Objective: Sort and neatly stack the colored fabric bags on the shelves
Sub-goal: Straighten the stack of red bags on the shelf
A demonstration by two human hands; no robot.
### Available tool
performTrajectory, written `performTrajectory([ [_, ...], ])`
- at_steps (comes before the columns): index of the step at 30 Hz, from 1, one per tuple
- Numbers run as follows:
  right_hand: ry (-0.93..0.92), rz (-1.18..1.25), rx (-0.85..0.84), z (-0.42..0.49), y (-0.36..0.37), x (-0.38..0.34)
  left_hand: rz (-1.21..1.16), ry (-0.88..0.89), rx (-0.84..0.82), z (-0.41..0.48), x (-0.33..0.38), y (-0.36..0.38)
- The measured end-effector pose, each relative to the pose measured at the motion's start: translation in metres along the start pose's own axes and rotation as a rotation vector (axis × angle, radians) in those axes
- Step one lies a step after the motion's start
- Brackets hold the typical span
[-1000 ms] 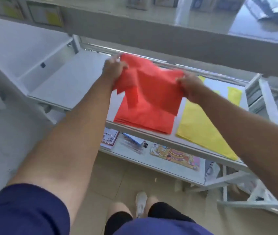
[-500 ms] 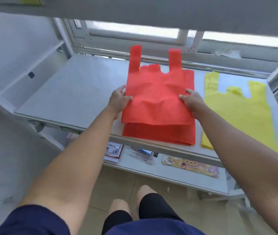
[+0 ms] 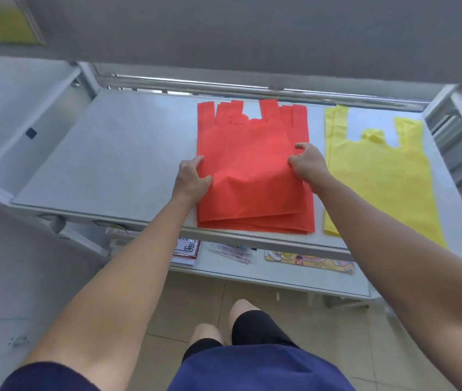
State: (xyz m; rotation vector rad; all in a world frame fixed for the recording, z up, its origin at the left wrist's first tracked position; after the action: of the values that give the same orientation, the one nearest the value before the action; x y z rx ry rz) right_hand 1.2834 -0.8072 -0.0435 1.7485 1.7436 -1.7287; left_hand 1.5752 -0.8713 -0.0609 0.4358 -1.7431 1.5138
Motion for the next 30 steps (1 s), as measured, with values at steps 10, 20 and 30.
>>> performTrajectory([
  [10,-0.079,-0.29,0.13,-0.148,-0.085,0.006,0.285,0.457,-0.143,-0.064,0.11,0.006],
  [20,0.179,-0.508,0.587,-0.295,-0.217,0.132,0.205,0.956,-0.431,-0.181,0.278,0.124],
  [30,0.517,-0.439,0.823,-0.41,-0.397,0.323,0.122,1.25,-0.632,-0.329,0.452,0.304],
])
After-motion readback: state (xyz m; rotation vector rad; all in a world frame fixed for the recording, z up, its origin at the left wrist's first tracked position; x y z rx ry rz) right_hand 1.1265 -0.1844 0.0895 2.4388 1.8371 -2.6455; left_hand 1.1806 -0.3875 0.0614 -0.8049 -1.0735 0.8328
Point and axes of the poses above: each hand's wrist, its own z-axis towards the middle knuckle, its own y-axis out of the palm, x = y × z, the point moved 2 cm from there along z, towards the middle knuckle, and after that the axes turned 10 degrees about y, right-handed, at the moved point
